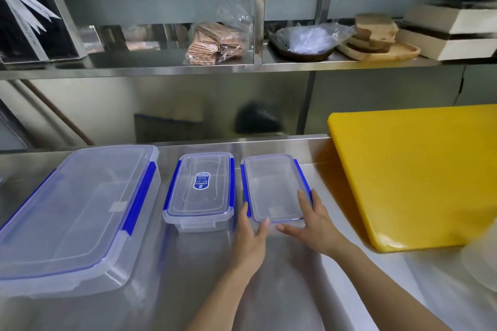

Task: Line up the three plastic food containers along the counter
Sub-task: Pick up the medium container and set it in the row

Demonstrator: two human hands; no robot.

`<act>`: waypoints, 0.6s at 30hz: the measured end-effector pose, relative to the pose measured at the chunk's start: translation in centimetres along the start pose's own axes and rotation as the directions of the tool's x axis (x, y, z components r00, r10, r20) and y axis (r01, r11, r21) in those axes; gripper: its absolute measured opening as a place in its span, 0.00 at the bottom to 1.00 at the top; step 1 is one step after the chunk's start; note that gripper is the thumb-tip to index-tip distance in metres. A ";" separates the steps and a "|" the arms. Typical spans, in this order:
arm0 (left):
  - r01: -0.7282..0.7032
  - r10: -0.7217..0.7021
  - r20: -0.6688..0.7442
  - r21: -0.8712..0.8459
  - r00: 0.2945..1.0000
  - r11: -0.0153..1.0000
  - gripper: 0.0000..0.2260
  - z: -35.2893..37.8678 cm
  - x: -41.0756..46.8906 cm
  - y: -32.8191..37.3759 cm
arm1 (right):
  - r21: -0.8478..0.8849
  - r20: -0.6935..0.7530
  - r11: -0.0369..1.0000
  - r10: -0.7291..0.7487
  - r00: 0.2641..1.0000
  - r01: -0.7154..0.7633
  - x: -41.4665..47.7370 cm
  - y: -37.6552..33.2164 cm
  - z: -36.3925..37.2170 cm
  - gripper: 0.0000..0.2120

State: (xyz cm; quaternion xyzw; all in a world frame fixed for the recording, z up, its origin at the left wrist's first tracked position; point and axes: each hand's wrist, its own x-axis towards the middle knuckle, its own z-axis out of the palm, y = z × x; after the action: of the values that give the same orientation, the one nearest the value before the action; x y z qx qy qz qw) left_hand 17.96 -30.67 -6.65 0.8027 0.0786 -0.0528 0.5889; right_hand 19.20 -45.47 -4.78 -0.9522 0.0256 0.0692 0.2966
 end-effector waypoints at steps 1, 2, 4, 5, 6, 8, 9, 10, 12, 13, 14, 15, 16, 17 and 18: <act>0.038 -0.040 -0.040 -0.050 0.998 0.998 0.25 0.3 0.6 0.1 | -0.032 0.003 0.999 0.013 1.000 -0.013 0.5 -0.1 0.1 0.47; 0.063 -0.067 -0.061 -0.066 0.996 0.996 0.24 0.5 1.2 0.2 | -0.064 0.004 0.998 0.022 1.000 -0.022 1.0 0.0 0.1 0.47; 0.085 -0.088 -0.059 -0.057 0.994 0.995 0.23 1.0 2.0 0.5 | -0.105 -0.001 0.994 0.037 0.999 -0.037 1.7 0.1 0.1 0.47; 0.080 -0.083 -0.049 -0.066 0.995 0.995 0.22 1.1 2.2 0.7 | -0.118 -0.007 0.992 0.044 0.999 -0.044 2.1 0.3 0.0 0.47; 0.067 -0.070 -0.036 -0.077 0.997 0.995 0.22 1.2 2.5 1.0 | -0.128 -0.015 0.991 0.048 0.999 -0.049 2.3 0.4 0.0 0.47; 0.060 -0.062 -0.030 -0.071 0.998 0.996 0.21 1.4 2.9 1.3 | -0.140 -0.025 0.988 0.055 0.998 -0.058 2.6 0.7 0.1 0.47; 0.064 -0.066 -0.036 -0.054 0.997 0.996 0.21 1.6 3.0 1.2 | -0.146 -0.027 0.987 0.057 0.998 -0.060 2.6 0.9 0.1 0.47; 0.068 -0.070 -0.042 -0.038 0.997 0.997 0.21 1.7 3.1 1.1 | -0.152 -0.026 0.986 0.060 0.998 -0.063 2.7 1.2 0.1 0.47; 0.090 -0.091 -0.035 -0.011 0.995 0.996 0.22 2.4 3.2 1.1 | -0.155 -0.027 0.985 0.075 0.997 -0.078 2.6 1.9 -0.4 0.47; 0.107 -0.107 -0.012 0.002 0.994 0.994 0.22 2.8 3.1 1.3 | -0.161 -0.033 0.983 0.088 0.996 -0.092 2.6 2.4 -0.7 0.47; 0.115 -0.115 0.018 0.000 0.993 0.993 0.23 3.4 3.1 1.6 | -0.175 -0.049 0.978 0.105 0.993 -0.112 2.4 3.0 -1.2 0.47; 0.124 -0.123 0.047 -0.013 0.991 0.992 0.23 4.1 3.0 2.1 | -0.196 -0.068 0.971 0.122 0.990 -0.133 2.3 3.7 -1.7 0.47; 0.125 -0.122 0.072 -0.029 0.990 0.992 0.23 4.7 3.0 2.6 | -0.220 -0.086 0.963 0.141 0.986 -0.157 2.2 4.3 -2.0 0.47; 0.127 -0.122 0.098 -0.039 0.988 0.991 0.23 5.5 2.9 3.0 | -0.246 -0.107 0.952 0.159 0.981 -0.181 2.0 5.0 -2.5 0.47; 0.120 -0.115 0.121 -0.041 0.986 0.992 0.23 6.3 2.8 3.5 | -0.264 -0.122 0.943 0.175 0.977 -0.202 1.8 5.7 -3.0 0.46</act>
State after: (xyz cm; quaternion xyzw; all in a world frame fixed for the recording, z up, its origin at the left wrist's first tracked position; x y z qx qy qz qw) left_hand 21.45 -37.48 -5.75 0.7776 0.0920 -0.1329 0.6076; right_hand 20.86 -51.90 -5.80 -0.9794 0.1212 0.0539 0.1519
